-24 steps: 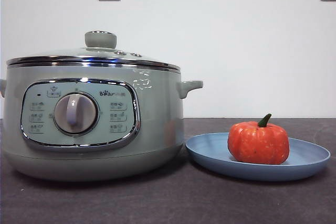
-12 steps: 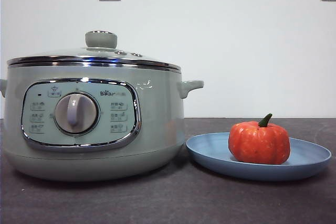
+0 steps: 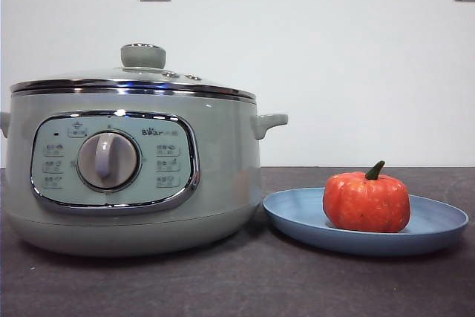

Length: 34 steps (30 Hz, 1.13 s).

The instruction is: Take the pumpkin out from the steamer,put the pumpkin in the blue plate,close the lid

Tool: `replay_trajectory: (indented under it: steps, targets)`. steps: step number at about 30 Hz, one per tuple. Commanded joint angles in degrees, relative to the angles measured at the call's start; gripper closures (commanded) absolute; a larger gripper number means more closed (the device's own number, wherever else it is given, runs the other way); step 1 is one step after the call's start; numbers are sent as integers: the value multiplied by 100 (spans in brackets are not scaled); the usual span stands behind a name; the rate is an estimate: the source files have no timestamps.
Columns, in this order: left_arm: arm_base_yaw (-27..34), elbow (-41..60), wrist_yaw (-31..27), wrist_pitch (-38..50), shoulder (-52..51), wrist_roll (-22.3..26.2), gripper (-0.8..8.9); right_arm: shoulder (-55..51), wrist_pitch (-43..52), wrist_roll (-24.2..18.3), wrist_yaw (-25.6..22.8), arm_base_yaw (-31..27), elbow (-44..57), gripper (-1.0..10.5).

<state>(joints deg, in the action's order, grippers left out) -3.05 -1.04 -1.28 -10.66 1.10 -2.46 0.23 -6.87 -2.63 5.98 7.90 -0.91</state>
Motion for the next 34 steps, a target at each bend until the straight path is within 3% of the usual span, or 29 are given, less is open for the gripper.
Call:
replay_trajectory:
  steps: [1, 5, 8, 34]
  targets:
    - [13, 90, 4, 31, -7, -37, 816, -17, -254, -48, -9, -4, 50, 963]
    - [13, 90, 4, 31, -7, -37, 816, -17, -330, -13, -9, -2, 50, 963]
    - [13, 90, 2, 31, -7, -35, 816, -15, -315, 334, -9, 0, 50, 963]
    - [13, 90, 4, 31, -7, -37, 816, 15, -308, 315, -33, 2, 50, 963]
